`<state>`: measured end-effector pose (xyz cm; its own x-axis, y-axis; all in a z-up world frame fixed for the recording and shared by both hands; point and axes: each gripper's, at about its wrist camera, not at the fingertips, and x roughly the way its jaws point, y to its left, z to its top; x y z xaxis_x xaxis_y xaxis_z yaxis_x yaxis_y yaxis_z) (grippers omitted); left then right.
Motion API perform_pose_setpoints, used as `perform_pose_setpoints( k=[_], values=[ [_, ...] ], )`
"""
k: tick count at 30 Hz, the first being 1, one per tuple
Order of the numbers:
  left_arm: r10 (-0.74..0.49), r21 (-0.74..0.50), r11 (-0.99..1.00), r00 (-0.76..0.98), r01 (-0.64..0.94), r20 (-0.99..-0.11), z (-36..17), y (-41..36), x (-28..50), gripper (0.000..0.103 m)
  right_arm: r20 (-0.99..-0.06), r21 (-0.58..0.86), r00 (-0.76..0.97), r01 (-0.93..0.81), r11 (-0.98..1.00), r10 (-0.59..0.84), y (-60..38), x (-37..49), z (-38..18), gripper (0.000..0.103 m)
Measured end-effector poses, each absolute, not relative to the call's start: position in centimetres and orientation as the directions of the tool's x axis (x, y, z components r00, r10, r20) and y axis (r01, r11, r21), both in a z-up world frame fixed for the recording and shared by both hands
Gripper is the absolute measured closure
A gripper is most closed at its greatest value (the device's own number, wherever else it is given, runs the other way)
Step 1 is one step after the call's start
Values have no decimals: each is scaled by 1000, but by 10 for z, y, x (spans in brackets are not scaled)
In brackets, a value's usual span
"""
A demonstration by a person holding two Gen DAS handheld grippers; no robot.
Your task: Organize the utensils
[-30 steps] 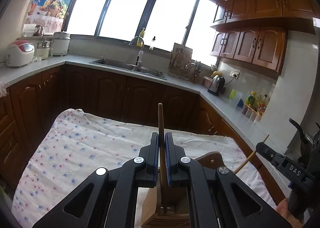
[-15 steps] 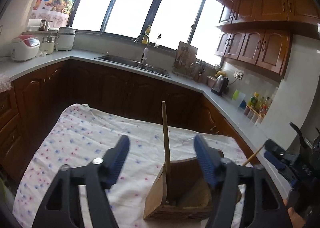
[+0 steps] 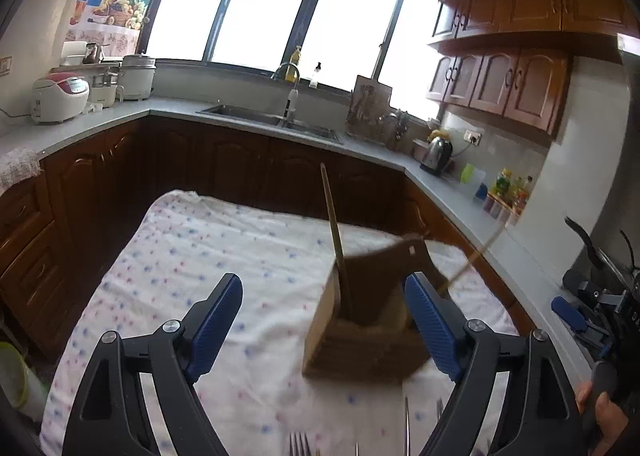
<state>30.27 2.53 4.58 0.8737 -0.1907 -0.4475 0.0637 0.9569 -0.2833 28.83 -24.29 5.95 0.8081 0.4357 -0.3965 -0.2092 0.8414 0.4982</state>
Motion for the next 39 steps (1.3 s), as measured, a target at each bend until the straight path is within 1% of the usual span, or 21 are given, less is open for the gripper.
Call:
perform_pose_setpoints(
  k=[5, 11, 16, 21, 26, 35, 37, 39],
  values=[
    [-223, -311, 948, 841, 69, -493, 43, 30, 268, 19, -440, 455, 801, -190, 870, 405, -250, 250, 52, 15],
    [-248, -335, 940, 808, 68, -534, 38, 33, 227, 19, -477, 413, 815, -122, 903, 328, -265, 205, 42, 15],
    [-262, -328, 942, 760, 68, -595, 25, 25, 203, 19, -528, 380, 792, -102, 919, 306, -270, 178, 26, 14],
    [-266, -321, 945, 730, 67, -630, 17, 16, 182, 19, -560, 360, 776, -87, 929, 290, -276, 156, 12, 15],
    [-263, -311, 948, 714, 66, -649, 16, 13, 172, 19, -577, 358, 766, -74, 931, 283, -280, 148, 4, 15],
    [-258, -268, 958, 700, 99, -666, 15, -2, 177, 20, -615, 353, 739, -53, 934, 274, -279, 154, -10, 16],
    [-260, -266, 959, 693, 102, -672, 13, -4, 180, 21, -624, 348, 733, -49, 936, 270, -278, 156, -13, 16],
    [-261, -263, 959, 686, 104, -680, 11, -6, 185, 24, -634, 337, 726, -49, 940, 265, -276, 157, -15, 18]
  ],
)
